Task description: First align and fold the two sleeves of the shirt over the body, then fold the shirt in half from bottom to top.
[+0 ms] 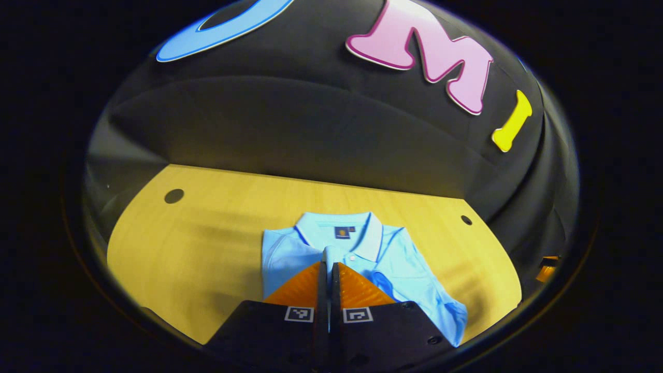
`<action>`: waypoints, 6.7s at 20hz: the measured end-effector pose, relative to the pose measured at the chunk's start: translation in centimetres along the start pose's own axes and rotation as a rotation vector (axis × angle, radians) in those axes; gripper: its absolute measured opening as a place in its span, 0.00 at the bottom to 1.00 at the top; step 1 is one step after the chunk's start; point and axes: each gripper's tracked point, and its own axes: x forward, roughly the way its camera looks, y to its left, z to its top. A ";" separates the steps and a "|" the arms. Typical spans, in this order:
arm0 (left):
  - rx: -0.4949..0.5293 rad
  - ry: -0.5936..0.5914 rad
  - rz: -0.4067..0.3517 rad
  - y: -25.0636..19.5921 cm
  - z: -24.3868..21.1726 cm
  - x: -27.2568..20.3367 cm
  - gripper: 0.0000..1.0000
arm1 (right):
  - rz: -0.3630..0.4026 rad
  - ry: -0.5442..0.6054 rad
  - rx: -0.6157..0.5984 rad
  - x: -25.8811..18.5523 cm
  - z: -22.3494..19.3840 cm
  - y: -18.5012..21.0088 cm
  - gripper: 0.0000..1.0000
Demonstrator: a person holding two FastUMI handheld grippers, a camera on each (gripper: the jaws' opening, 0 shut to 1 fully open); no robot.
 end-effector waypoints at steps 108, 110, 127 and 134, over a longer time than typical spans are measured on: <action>-0.001 0.051 0.181 2.4 4.5 -7.4 0.06 | 0.267 0.115 -0.071 16.9 6.5 16.7 0.06; -0.001 0.041 0.178 3.3 5.9 -5.2 0.06 | 0.260 0.091 -0.071 19.6 8.0 17.1 0.06; 0.047 -0.122 0.277 12.1 9.3 11.1 0.13 | 0.117 0.063 -0.111 35.1 6.1 15.0 0.10; -0.026 -0.179 0.211 12.1 9.0 8.2 0.83 | 0.083 -0.015 -0.100 32.4 7.7 15.7 0.75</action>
